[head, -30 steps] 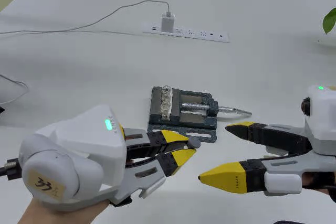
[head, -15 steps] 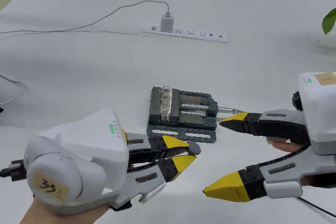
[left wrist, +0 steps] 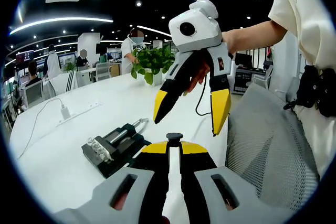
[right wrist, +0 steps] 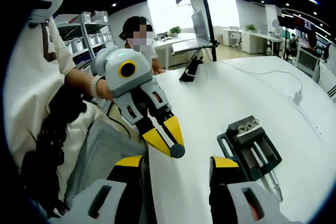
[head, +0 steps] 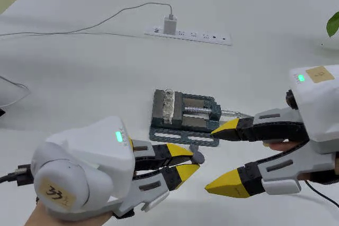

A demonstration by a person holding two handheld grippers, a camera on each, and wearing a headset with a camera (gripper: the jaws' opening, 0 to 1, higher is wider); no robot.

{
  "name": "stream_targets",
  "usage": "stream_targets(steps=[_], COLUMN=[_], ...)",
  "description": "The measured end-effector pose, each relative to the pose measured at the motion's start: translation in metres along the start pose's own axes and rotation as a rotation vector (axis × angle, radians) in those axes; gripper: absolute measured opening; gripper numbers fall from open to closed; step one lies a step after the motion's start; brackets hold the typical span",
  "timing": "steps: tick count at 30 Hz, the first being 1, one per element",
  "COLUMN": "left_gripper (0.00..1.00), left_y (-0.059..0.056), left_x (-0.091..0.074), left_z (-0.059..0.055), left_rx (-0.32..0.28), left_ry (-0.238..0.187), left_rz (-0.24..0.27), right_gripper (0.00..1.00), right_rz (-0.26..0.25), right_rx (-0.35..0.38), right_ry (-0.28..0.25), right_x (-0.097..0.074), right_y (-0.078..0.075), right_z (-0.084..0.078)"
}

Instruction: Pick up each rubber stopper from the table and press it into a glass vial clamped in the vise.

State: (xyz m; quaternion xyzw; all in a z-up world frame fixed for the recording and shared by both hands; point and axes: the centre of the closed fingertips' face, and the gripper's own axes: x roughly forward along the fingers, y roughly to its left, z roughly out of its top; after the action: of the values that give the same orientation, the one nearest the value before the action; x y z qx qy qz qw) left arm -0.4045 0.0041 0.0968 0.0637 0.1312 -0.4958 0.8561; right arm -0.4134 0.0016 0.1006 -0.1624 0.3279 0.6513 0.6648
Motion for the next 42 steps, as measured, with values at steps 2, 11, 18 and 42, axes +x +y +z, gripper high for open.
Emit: stream_targets(steps=[2,11,18,42], left_gripper=[0.03,0.03,0.03,0.03], left_y=[-0.001,-0.005,-0.009,-0.020], left_x=[0.000,0.003,0.004,0.007], left_z=[-0.001,-0.006,-0.009,-0.014], left_rx=[0.001,0.016,0.024,0.043], left_ry=[0.005,0.031,0.044,0.067], left_rz=[-0.004,-0.026,-0.042,-0.085], right_gripper=[0.41,0.26,0.18,0.09], right_rz=[0.007,0.036,0.062,0.086], right_rx=[-0.012,-0.081,-0.121,-0.196], right_ry=[0.004,0.060,0.095,0.174], right_x=[0.000,0.003,0.006,0.010], right_y=[0.001,0.006,0.011,0.012], right_z=[0.001,-0.002,-0.004,-0.015])
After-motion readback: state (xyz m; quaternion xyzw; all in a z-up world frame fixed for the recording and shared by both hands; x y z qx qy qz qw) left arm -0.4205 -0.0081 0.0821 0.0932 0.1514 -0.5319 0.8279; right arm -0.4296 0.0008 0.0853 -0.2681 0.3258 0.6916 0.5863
